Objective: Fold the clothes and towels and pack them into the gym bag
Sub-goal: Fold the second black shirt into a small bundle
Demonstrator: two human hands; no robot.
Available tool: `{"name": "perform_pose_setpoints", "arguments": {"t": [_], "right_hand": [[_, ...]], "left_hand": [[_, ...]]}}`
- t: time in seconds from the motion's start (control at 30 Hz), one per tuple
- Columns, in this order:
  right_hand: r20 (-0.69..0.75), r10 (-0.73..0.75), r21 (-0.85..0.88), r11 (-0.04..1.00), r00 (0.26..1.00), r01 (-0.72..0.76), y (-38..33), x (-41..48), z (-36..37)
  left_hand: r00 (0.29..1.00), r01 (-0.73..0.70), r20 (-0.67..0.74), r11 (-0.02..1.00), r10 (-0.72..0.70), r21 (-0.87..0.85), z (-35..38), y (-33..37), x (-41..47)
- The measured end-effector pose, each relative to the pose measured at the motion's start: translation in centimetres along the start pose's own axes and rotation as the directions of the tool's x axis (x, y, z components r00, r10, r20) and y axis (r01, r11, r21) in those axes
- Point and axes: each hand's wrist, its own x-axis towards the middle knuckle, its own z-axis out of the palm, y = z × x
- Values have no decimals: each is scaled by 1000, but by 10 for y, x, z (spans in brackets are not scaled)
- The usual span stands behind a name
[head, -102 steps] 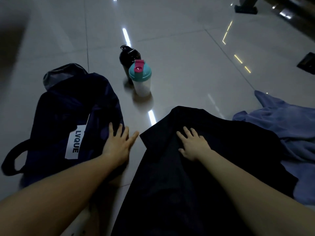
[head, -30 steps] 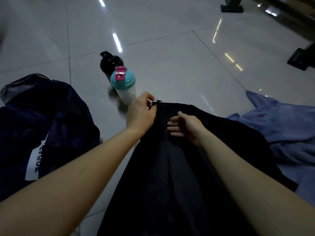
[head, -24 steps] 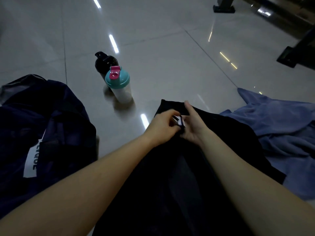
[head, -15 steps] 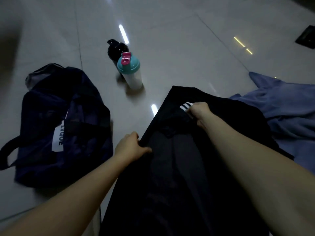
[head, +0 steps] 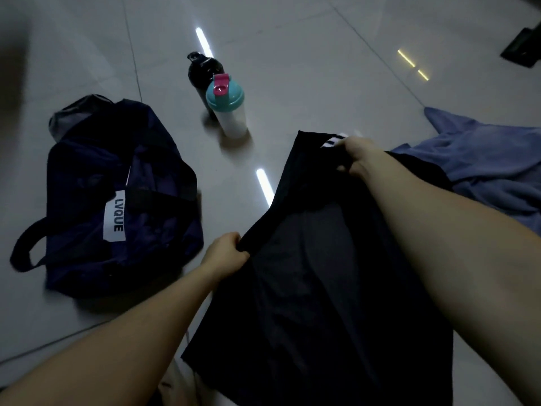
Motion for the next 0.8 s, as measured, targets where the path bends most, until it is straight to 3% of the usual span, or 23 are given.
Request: {"name": "perform_pose_setpoints", "arguments": {"t": [0.2, 0.37, 0.53, 0.6, 0.7, 0.8], "right_hand": [[-178, -66, -89, 995, 982, 50, -9, 25, -12], [-212, -69, -163, 986, 975, 35, -4, 16, -22], [-173, -59, -156, 987, 983, 32, -8, 2, -20], [-157, -67, -170, 985, 985, 40, -7, -4, -15], [-153, -85, -177, 983, 985, 57, -2, -8, -7], [-178, -122, -197, 977, 976, 87, 5, -7, -7]], "left_hand": [[960, -18, 280, 996, -7, 88, 10, -26, -27], [976, 41, 202, 980, -81, 192, -4, -58, -56], [984, 18, 167, 974, -56, 227, -25, -66, -85], [987, 1, 150, 948, -52, 319, -27, -66, -99], [995, -102, 56, 829, 86, 549, -18, -69, -122], [977, -211, 108, 796, 182, 568, 1, -75, -141]]}}
